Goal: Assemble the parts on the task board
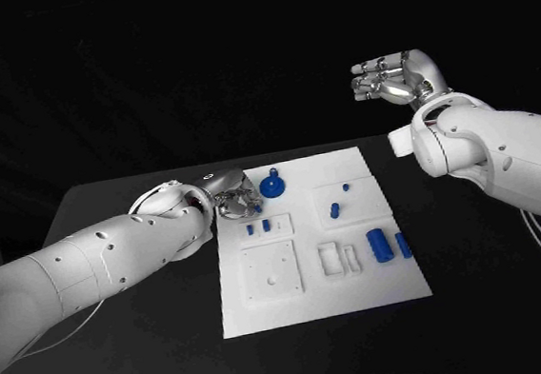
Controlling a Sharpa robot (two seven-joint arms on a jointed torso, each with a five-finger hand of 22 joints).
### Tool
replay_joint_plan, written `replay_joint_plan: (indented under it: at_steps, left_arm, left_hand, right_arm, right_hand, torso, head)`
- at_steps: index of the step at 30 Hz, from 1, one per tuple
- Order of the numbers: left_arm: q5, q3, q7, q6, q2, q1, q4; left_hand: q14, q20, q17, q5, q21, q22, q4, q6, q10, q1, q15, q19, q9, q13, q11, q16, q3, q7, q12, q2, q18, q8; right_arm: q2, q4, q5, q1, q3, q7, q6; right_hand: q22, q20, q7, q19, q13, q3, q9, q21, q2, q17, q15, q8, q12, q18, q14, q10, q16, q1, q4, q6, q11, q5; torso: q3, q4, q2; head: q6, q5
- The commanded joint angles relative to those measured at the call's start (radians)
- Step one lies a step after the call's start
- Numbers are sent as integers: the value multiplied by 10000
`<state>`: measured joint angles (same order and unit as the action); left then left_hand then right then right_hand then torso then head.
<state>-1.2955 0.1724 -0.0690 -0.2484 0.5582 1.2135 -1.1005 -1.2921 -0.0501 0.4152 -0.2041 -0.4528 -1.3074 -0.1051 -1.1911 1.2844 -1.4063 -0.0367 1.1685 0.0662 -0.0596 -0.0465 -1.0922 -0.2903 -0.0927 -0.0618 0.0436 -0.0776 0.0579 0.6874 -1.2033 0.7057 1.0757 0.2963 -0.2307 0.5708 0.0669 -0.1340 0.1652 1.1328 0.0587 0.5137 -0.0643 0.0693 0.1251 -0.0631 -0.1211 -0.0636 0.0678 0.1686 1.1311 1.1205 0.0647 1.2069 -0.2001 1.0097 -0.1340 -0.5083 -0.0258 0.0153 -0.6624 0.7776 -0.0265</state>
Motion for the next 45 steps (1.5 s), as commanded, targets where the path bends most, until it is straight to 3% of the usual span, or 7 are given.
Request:
replay_joint_plan:
  at_steps: [1,22,25,28,31,34,45]
  left_arm:
    - [-219,47,34,257,-35,-41,-18]
    - [-199,141,77,355,-89,-55,95]
    - [-114,143,-2,167,-80,-56,99]
    - [-44,143,-75,-4,-68,-56,97]
    - [-6,143,-112,-71,-56,-56,93]
    - [34,143,-139,-138,-36,-56,89]
    - [93,140,-148,-297,21,-57,82]
  left_hand:
    - [53,-21,-8,-56,-55,-226,-12,-16,-42,17,31,-77,10,1,-4,-35,-46,-25,35,25,-126,48]
    - [119,-11,-44,54,-110,-211,-49,36,-83,39,45,-138,0,1,-18,-85,12,-33,34,7,-119,42]
    - [245,29,-95,219,-42,-189,-32,262,-332,70,103,-193,-17,3,-100,17,17,-69,33,81,-118,34]
    - [258,85,-140,327,44,-168,-7,987,-621,99,161,-191,-36,6,-190,76,-55,-8,37,247,-152,33]
    - [252,120,-166,336,118,-171,38,1145,-693,98,183,-157,-35,6,-217,95,-160,5,37,349,-192,36]
    - [372,187,-233,226,229,-169,47,1433,-1117,89,278,-205,-42,9,-370,221,-272,60,35,505,-236,35]
    - [372,306,-305,210,426,-199,104,1701,-1514,12,370,-133,-43,13,-505,270,-360,48,37,717,-367,37]
  right_arm:
    - [-5,-16,10,-2,5,-114,-93]
    - [1,-16,10,-2,5,-106,-99]
    - [4,-17,11,-2,5,-106,-77]
    - [7,-18,12,-2,5,-105,-67]
    - [9,-15,12,-2,5,-106,-62]
    - [9,-6,12,-3,5,-106,-59]
    - [7,8,53,-10,5,13,-224]
  right_hand:
    - [-10,34,-24,-28,-12,-10,8,10,-4,14,-24,11,-63,-56,3,-12,-31,-75,8,42,-4,-61]
    - [-10,32,-20,-34,-13,-11,8,9,-6,15,-25,12,-66,-55,-8,-21,-32,-74,-13,34,-8,-67]
    - [-10,27,-21,-46,-13,-14,8,6,3,15,-19,12,-67,-56,-24,-27,-33,-71,-21,36,-9,-68]
    - [-9,25,-20,-51,-13,-17,8,7,3,14,-21,12,-66,-56,-28,-32,-31,-70,-24,35,-10,-69]
    - [-9,25,-20,-51,-13,-18,9,9,2,14,-25,14,-66,-54,-28,-33,-30,-68,-28,32,-11,-68]
    - [-11,18,-16,-69,-14,-18,10,3,7,17,-29,15,-68,-58,-51,-51,-35,-61,-38,17,-18,-69]
    - [-15,-49,11,-226,-13,-145,10,-8,23,19,-86,13,-68,-55,-212,-191,-35,-26,-83,-63,-63,-48]
  torso:
    - [-1,-1,-3]
    - [-1,1,2]
    - [0,4,1]
    - [5,2,1]
    - [4,2,1]
    - [7,6,1]
    - [8,3,-1]
  head:
    - [1,-3]
    - [-4,9]
    - [0,12]
    - [-14,11]
    - [-47,19]
    - [-64,20]
    - [-66,12]
